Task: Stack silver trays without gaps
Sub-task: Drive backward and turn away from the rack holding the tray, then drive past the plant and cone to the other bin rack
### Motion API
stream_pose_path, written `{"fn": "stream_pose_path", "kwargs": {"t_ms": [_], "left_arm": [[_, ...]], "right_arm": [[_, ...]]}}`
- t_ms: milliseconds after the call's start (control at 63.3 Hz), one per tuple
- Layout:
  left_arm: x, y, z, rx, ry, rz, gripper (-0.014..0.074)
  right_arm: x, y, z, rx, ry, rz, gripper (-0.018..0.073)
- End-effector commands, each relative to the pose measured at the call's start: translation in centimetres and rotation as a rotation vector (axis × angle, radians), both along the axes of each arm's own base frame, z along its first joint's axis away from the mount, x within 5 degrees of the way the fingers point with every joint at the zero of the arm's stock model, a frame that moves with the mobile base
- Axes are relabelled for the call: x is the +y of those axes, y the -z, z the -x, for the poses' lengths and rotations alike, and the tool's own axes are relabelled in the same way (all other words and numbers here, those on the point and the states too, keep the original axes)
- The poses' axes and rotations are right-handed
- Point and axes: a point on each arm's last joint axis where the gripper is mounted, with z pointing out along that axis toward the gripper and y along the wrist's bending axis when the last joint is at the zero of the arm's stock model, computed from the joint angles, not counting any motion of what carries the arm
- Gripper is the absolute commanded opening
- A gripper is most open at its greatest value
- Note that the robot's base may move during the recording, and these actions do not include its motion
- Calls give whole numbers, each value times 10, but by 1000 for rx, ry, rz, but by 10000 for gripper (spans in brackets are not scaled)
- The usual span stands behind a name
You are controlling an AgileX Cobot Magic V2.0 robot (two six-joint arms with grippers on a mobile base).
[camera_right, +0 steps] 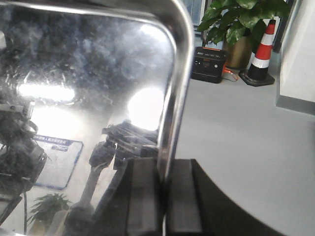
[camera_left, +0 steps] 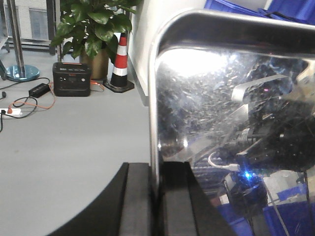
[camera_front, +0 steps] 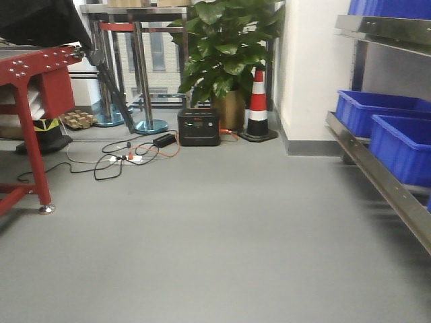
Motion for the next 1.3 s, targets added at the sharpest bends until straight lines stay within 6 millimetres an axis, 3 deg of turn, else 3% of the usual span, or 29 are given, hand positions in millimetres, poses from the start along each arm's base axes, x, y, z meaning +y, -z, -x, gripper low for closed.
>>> {"fn": "stream_pose_path", "kwargs": {"t_ms": [0,1280], "left_arm": [[-6,-8,5,-26,28,71,-16],[-5,-8,5,-30,25,72,-16]], "right_arm": [[21,-18,6,-179,-174,-106,-57],[25,-26,8,-252,-230,-150,-57]]}}
